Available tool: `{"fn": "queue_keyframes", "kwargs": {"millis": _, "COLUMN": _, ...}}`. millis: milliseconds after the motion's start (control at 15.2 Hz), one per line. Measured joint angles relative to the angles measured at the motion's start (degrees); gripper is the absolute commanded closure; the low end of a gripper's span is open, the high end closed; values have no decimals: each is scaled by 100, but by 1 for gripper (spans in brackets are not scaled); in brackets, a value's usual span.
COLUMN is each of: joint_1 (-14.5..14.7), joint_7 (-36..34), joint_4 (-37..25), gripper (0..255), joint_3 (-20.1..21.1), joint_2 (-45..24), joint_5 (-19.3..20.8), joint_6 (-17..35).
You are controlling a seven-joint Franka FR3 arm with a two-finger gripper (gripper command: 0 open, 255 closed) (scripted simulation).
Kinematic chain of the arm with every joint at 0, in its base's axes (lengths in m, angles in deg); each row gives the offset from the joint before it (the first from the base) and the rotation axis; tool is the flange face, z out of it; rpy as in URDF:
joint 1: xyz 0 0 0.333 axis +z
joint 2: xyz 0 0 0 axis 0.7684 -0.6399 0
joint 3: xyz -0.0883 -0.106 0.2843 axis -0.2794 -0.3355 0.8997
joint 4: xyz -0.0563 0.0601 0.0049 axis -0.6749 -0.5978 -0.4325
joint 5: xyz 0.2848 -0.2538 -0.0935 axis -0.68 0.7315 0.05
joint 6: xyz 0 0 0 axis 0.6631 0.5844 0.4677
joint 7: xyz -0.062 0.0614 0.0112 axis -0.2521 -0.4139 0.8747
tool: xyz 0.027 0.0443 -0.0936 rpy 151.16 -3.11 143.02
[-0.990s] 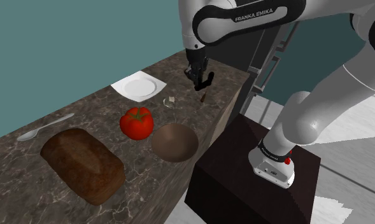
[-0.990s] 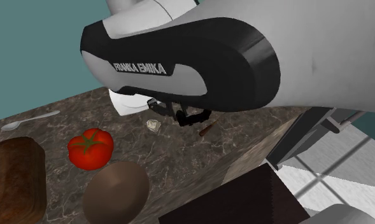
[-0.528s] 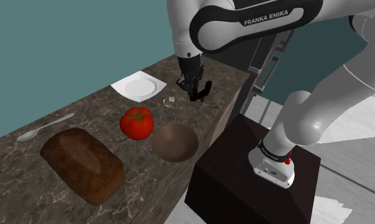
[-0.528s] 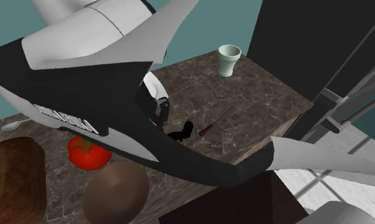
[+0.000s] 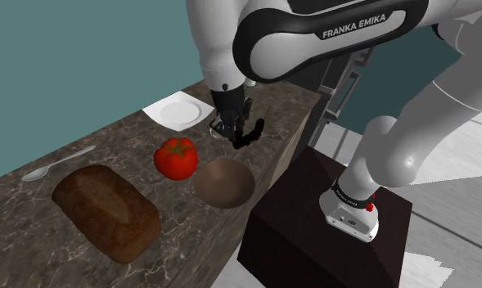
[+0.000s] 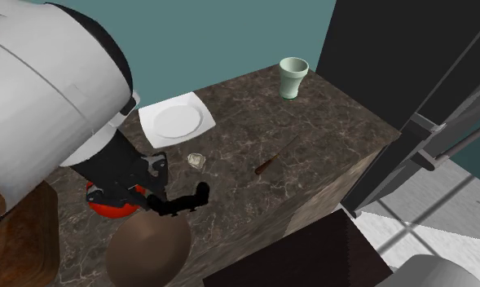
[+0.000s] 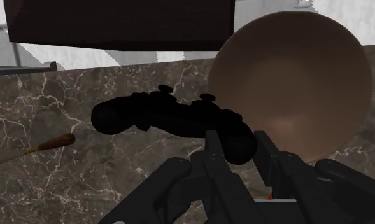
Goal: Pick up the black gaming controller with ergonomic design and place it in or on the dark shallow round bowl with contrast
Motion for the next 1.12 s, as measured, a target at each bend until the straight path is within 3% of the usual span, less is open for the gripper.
{"fn": "queue_keyframes", "kwargs": {"millis": 528, "joint_1": 425, "joint_7": -1138, "joint_4": -864, "gripper": 255, "joint_3": 656, "joint_2": -773, "joint_5": -11, "joint_6": -200}}
{"fn": "queue_keyframes", "kwargs": {"millis": 1122, "joint_1": 466, "joint_7": -1290, "joint_4": -418, "gripper": 255, "joint_3": 715, "joint_2": -982, "joint_5": 58, "joint_6": 422}}
